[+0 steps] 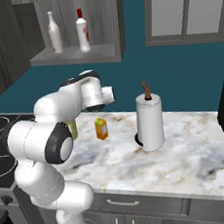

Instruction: Sort all alcoholic drinks to one cabinet, and non-alcoholic drinks to the other.

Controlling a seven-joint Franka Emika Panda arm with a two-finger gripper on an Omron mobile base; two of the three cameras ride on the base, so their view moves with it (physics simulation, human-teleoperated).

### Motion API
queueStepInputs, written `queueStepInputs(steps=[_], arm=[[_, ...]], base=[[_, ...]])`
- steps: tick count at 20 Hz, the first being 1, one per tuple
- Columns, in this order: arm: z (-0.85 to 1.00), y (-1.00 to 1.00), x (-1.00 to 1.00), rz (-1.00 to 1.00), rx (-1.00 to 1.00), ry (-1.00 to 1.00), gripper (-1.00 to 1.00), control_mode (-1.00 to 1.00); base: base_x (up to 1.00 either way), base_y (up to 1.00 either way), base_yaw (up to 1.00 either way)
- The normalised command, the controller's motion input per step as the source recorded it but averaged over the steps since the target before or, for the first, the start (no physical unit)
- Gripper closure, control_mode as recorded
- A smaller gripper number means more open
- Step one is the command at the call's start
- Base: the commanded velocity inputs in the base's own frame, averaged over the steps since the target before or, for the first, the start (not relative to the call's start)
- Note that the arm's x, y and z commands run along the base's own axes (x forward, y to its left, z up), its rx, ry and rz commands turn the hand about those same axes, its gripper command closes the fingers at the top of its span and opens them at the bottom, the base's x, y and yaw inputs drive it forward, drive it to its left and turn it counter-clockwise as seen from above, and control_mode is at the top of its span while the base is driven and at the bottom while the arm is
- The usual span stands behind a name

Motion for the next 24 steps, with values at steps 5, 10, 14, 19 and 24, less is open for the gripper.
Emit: queueStepInputs(steps=[5, 10, 14, 19, 24], arm=[[0.67, 0.0, -0.39, -0.12, 0.0, 0.02, 1.0, -1.0], [0.5, -0.15, -0.65, -0.08, 0.0, 0.03, 1.0, -1.0], [0.44, -0.31, -0.63, -0.03, 0.0, 0.0, 1.0, -1.0], [0.41, -0.27, -0.73, -0.05, 0.0, 0.0, 1.0, -1.0], [0.51, -0.11, -0.53, -0.06, -0.04, 0.0, 1.0, -1.0]], base=[[0.0, 0.0, 0.0], [0.0, 0.0, 0.0], [0.0, 0.0, 0.0], [0.0, 0.0, 0.0], [0.0, 0.0, 0.0]])
